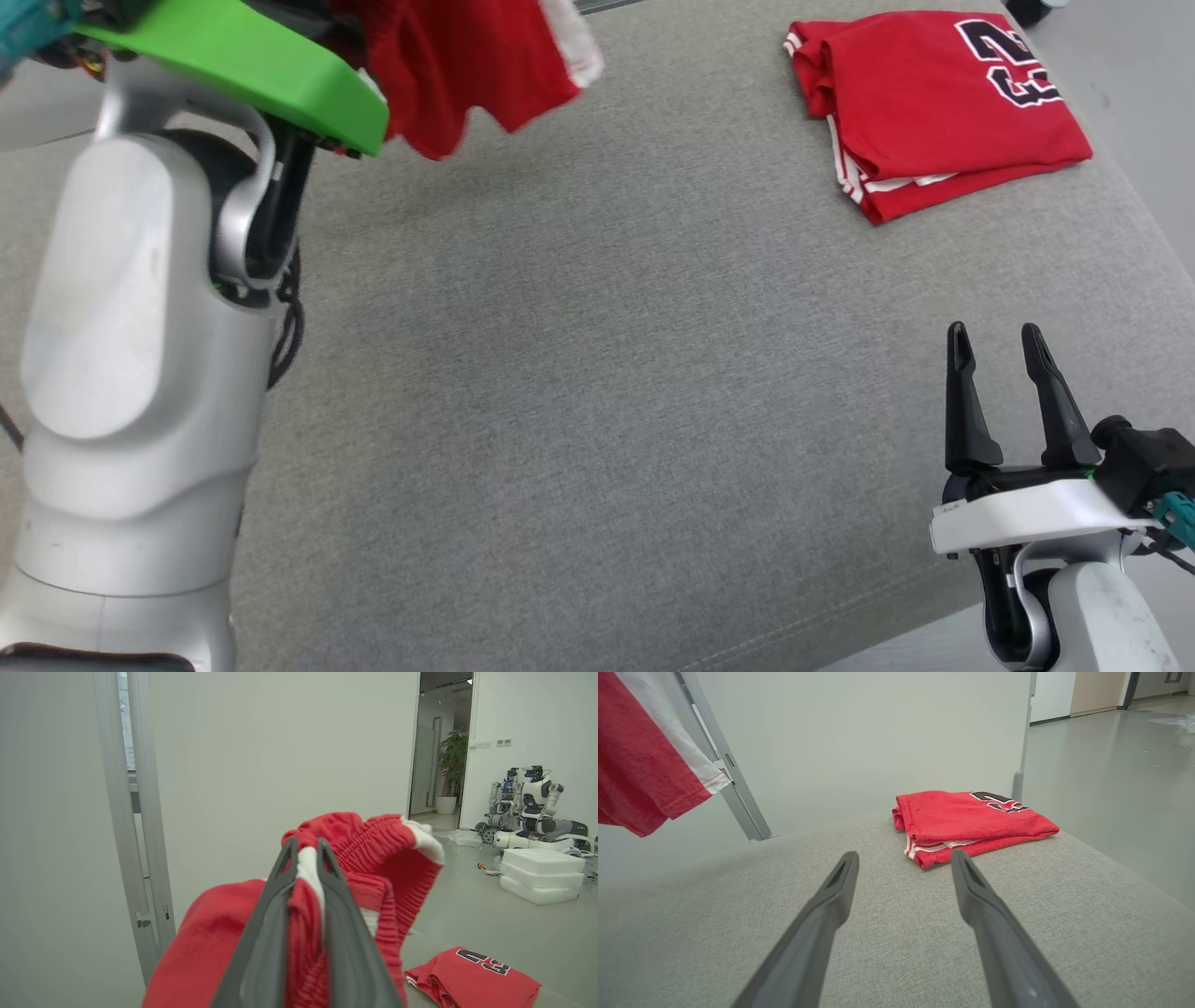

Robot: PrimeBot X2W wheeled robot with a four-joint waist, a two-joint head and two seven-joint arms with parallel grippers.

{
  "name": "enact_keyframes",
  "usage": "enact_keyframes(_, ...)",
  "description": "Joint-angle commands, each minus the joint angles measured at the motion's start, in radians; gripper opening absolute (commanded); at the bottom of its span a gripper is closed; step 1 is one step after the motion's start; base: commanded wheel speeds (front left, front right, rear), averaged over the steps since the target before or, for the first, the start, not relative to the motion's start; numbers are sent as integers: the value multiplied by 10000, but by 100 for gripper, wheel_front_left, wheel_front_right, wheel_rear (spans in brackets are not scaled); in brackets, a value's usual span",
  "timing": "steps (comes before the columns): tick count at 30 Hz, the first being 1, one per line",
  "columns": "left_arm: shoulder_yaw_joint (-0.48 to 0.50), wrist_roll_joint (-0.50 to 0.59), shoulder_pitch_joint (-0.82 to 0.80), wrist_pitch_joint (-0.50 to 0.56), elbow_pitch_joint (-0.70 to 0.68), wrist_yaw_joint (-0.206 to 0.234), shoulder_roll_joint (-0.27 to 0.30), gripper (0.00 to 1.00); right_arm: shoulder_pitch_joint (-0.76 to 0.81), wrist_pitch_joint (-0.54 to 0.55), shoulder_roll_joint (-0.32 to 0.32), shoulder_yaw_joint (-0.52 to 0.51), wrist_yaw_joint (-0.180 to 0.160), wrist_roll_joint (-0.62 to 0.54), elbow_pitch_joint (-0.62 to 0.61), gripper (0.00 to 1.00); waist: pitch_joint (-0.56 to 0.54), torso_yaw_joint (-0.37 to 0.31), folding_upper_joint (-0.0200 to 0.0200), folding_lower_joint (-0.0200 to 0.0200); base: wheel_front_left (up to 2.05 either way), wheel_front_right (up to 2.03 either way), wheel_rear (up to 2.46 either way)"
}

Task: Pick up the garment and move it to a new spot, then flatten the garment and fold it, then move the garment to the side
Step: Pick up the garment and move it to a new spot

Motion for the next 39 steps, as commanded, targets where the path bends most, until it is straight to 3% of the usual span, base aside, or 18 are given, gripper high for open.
enact_keyframes(1, -120, -120, 318, -58, 6, -8, -82, 0, 109, -29, 6, -23, -17, 112, -3, 100, -8, -366, -1, 0, 0, 0, 0)
enact_keyframes(5, -292, -469, 1150, -290, 180, -16, -409, 0, 136, -29, 8, -66, -17, 176, 12, 100, 51, -321, -1, 0, 0, 0, 0)
enact_keyframes(15, -838, -605, 4028, -1077, 1586, 23, -444, 0, -20, -29, 3, 86, -17, -29, 100, 100, 42, 389, -1, 0, 0, 0, 0)
enact_keyframes(16, -934, -589, 4281, -1155, 1747, 6, -419, 7, -22, -29, 3, 80, -18, -56, 115, 100, 17, 486, -1, 0, 0, 0, 0)
enact_keyframes(17, -1008, -539, 4459, -1240, 1844, 3, -389, 45, -20, -29, 4, 99, -17, -63, 134, 100, -3, 549, -1, 0, 0, 0, 0)
enact_keyframes(18, -1059, -520, 4631, -1333, 1961, 3, -387, 100, 4, -29, 4, 100, -17, -107, 150, 100, -36, 650, -1, 0, 0, 0, 0)
enact_keyframes(28, -759, -387, 5032, -2847, 2045, 190, -335, 100, 313, -29, 3, 114, -17, -384, 151, 100, -561, 1507, -1, 0, 0, 0, 0)
enact_keyframes(39, 605, 110, 6092, -3188, 843, 550, 59, 100, 546, -29, 1, 157, -17, -599, 163, 100, -1150, 2376, -1, 0, 0, 0, 0)
